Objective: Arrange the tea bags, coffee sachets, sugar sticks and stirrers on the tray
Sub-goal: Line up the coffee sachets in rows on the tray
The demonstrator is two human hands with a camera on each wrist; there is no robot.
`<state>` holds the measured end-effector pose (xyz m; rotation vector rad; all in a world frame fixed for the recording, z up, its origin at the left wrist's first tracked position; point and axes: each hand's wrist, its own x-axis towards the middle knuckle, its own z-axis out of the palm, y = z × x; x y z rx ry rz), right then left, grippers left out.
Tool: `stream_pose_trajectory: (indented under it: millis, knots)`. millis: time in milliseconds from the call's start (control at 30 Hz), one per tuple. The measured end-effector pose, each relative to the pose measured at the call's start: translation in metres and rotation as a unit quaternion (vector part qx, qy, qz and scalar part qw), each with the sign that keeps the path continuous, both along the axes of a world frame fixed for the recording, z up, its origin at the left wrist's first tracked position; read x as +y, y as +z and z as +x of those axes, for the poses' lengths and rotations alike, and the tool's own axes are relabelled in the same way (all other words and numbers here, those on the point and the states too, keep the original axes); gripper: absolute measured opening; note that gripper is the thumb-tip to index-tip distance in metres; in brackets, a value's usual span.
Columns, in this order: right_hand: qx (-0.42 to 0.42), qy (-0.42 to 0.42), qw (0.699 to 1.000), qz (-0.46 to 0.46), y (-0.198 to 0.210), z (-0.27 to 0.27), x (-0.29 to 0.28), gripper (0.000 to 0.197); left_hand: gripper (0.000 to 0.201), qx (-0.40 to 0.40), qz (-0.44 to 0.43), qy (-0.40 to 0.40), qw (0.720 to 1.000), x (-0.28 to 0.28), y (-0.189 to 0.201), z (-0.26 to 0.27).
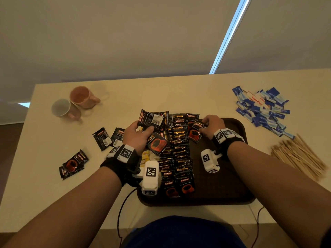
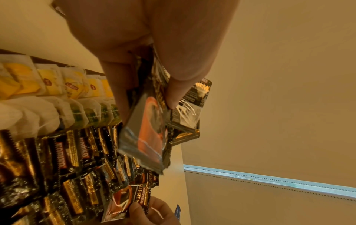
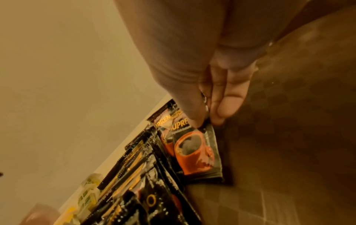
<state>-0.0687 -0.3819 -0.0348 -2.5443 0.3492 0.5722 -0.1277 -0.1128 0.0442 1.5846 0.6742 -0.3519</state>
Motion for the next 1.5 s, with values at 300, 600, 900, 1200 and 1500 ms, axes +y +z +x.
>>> stream_pose_trajectory:
  millis: [300,600,900,1200,1500]
  knots:
    - [-0.057,0.034,0.998,0.002,-0.001,0.009,0.004,0.036,0.014,-0.002,-0.006,0.009,1.0,-0.002,0.002,0.0]
    - [-0.093,-0.047,0.992,0.069,-0.001,-0.001,-0.001,0.02,0.014,-0.006,0.0,0.008,1.0,-0.001,0.0,-0.002]
    - [-0.151,0.032,0.976,0.153,0.06,-0.01,0.037,0.03,0.016,-0.012,-0.019,-0.015,1.0,-0.023,0.002,-0.001]
    - [-0.206,0.12,0.959,0.153,0.088,-0.024,0.059,0.045,0.019,-0.031,0.023,-0.061,0.997,-0.042,0.003,0.0]
    - [-0.111,0.123,0.971,0.17,0.089,-0.054,0.062,0.036,0.013,-0.021,-0.01,-0.026,0.999,-0.043,0.007,0.011]
